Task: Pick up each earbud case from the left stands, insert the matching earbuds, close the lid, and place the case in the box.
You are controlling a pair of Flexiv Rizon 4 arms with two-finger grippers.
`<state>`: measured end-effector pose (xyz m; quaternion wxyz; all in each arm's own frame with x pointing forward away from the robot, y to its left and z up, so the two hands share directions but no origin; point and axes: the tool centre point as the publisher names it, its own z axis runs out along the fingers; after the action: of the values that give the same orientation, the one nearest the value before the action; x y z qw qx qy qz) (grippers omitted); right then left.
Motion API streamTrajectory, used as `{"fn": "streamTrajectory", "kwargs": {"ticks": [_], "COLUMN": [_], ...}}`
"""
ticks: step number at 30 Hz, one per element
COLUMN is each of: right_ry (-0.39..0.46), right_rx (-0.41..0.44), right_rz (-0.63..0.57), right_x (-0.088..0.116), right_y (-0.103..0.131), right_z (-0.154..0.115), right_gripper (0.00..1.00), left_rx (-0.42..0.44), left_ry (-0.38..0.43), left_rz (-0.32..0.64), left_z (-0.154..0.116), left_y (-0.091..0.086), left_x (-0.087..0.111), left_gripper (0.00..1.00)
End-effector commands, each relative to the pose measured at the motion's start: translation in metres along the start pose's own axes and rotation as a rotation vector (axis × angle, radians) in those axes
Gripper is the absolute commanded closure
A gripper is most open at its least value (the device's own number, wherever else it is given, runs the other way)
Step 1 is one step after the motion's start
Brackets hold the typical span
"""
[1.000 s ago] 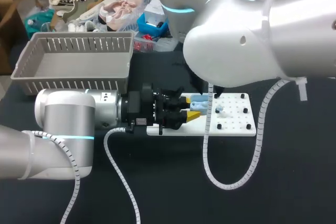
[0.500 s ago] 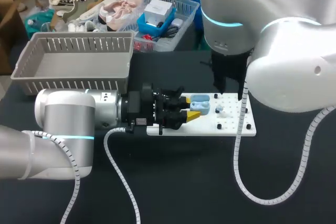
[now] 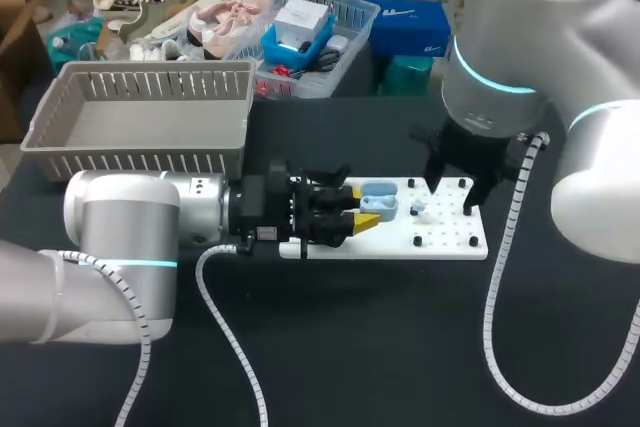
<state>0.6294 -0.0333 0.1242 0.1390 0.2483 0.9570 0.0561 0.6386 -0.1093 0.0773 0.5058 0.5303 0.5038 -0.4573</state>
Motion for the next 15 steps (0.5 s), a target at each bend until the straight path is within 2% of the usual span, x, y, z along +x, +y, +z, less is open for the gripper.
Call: {"fn": "streamTrajectory", "kwargs": {"ticks": [1,15], "right_ry": [0.003,0.023], "right_rx": [-0.066,-0.034], "right_rz": [-0.001,0.005], "right_x": [-0.001,-0.009], "right_y": [-0.001,0.012], "right_z": [0.014,0.052], "right_gripper": [0.54,0.54], "left_rx": [-0.005,-0.01], "left_ry": [0.004,0.018], "left_rz": [0.003,0.016], "left_z": [-0.008,-0.024], "left_y": [-0.002,-0.001], "left_x": [0.0,0.002], "left_gripper": [1.0,1.0]}}
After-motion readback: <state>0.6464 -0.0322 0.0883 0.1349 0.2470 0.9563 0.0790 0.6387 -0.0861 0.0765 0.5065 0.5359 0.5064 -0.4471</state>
